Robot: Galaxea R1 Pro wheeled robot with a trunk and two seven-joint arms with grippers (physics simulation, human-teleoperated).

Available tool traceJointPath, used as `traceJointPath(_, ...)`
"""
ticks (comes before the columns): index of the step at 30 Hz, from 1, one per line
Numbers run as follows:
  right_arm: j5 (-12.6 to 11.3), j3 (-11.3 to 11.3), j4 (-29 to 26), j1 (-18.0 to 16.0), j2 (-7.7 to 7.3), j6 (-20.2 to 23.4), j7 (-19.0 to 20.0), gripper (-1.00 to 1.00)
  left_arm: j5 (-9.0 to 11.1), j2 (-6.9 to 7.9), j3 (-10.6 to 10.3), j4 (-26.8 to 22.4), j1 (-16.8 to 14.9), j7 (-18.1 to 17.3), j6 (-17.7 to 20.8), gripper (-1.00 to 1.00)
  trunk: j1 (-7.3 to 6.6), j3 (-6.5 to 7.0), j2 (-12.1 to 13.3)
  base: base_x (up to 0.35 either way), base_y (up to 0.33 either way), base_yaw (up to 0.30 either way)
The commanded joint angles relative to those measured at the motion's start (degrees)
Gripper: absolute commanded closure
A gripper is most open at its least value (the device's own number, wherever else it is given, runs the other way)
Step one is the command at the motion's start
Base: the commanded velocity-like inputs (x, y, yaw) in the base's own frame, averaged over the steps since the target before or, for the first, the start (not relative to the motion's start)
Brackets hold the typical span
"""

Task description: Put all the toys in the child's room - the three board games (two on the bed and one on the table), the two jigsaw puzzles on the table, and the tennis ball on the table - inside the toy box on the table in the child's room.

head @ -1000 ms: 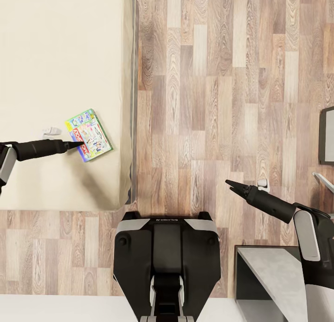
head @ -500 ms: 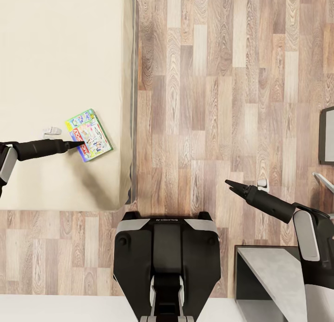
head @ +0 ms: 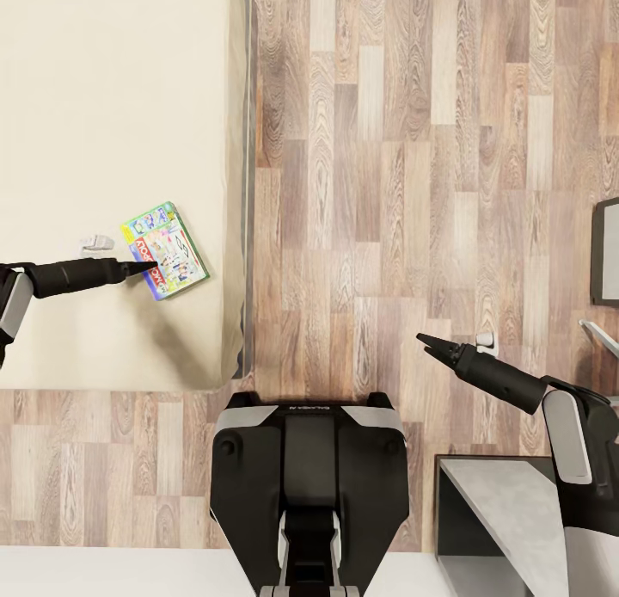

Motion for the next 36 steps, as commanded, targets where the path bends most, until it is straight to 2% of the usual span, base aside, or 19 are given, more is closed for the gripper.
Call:
traceJointPath(1,0.27,-0.04,0.00,-0.03,0.03,0.23,0.36,-1.00,0.12,-2.13,-0.49,0.09,0.02,-0.04,1.20,-1.00,0.06,-0.06,-0.05,0.000,0.000,0.000)
traceJointPath(19,0.27,0.00,0.00,-0.03,0.06,0.23,0.34,-1.00,0.07,-3.94,-0.41,0.09,0.03,-0.22,1.52,-1.00,0.06,-0.06,-0.05,0.000,0.000,0.000)
traceJointPath(36,0.33,0.07,0.08,-0.03,0.06,0.23,0.26,-1.00,0.24,-4.93,-0.45,0.09,0.01,-1.14,1.72,-1.00,0.06,-0.06,-0.05,0.000,0.000,0.000)
